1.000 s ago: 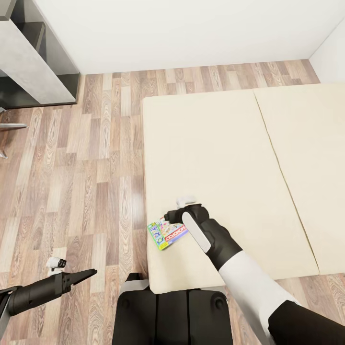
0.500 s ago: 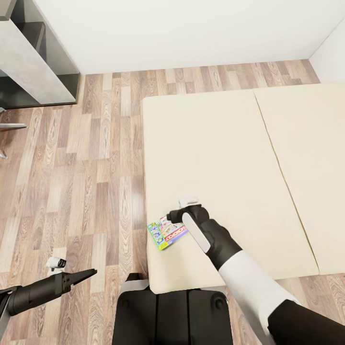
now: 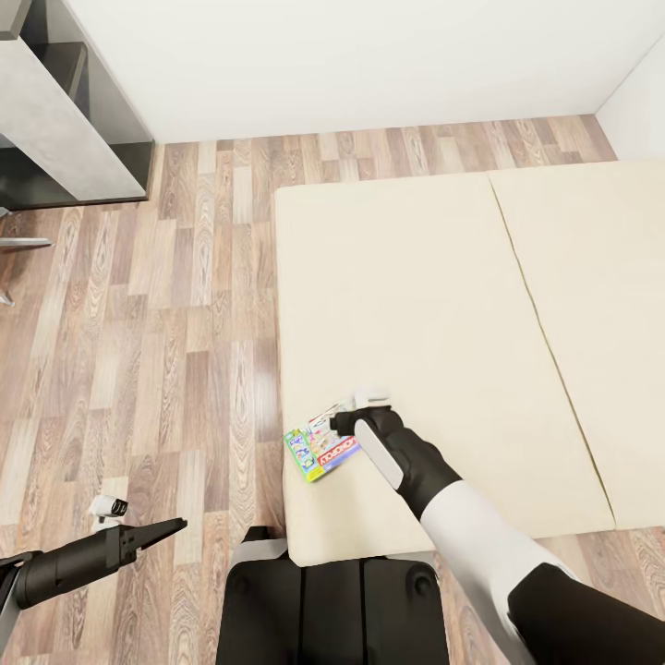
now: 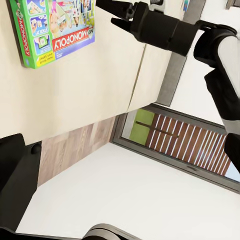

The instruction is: Put all the toys in the child's room - the three board games (two on the bed and one on the table), the two jigsaw puzzles on the table, and the tennis ball on the table - inside the toy box on the table in the child's room.

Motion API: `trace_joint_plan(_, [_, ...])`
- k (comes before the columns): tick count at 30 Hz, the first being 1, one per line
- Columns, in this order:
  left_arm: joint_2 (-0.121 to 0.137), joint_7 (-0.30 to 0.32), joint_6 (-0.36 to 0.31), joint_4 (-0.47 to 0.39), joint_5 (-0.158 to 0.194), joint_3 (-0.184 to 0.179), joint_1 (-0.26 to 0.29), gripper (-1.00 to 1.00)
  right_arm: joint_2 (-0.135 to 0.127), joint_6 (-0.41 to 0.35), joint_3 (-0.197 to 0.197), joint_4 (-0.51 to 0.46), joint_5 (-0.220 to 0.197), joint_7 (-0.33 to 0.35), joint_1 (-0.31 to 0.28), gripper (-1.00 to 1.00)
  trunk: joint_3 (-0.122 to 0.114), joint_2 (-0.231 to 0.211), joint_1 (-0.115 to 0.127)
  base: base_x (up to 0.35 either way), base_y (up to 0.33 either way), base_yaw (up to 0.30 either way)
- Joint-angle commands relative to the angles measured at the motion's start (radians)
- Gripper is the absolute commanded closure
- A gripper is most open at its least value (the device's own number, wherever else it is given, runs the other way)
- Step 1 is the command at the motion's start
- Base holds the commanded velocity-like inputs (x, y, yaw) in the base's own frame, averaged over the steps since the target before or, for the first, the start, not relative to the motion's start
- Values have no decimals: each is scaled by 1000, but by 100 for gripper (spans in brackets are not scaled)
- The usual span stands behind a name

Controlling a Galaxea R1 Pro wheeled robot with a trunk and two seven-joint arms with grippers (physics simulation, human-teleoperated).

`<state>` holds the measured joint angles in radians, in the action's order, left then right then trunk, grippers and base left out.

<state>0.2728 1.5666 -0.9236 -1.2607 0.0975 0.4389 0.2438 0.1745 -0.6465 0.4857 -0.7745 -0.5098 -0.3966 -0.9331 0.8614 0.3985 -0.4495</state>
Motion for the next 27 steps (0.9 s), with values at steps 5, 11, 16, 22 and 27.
trace_joint_plan(5, [0,4,-11,0,-1,0,0,-100,0,31,4,36,-9,-8,-2,-100,1,2,-1,0,0,0])
trace_joint_plan(11, [0,4,-11,0,-1,0,0,-100,0,63,8,57,-9,5,-3,-100,1,2,-1,0,0,0])
trace_joint_plan(16, [0,4,-11,0,-1,0,0,-100,0,71,11,63,-10,22,-3,-100,1,2,-1,0,0,0])
trace_joint_plan(22, [-1,4,-11,0,-1,0,0,-100,0,72,13,64,-10,45,-3,-100,1,2,-1,0,0,0])
trace_joint_plan(27, [-1,4,-11,0,-1,0,0,-100,0,74,13,64,-10,72,-2,-100,1,2,-1,0,0,0])
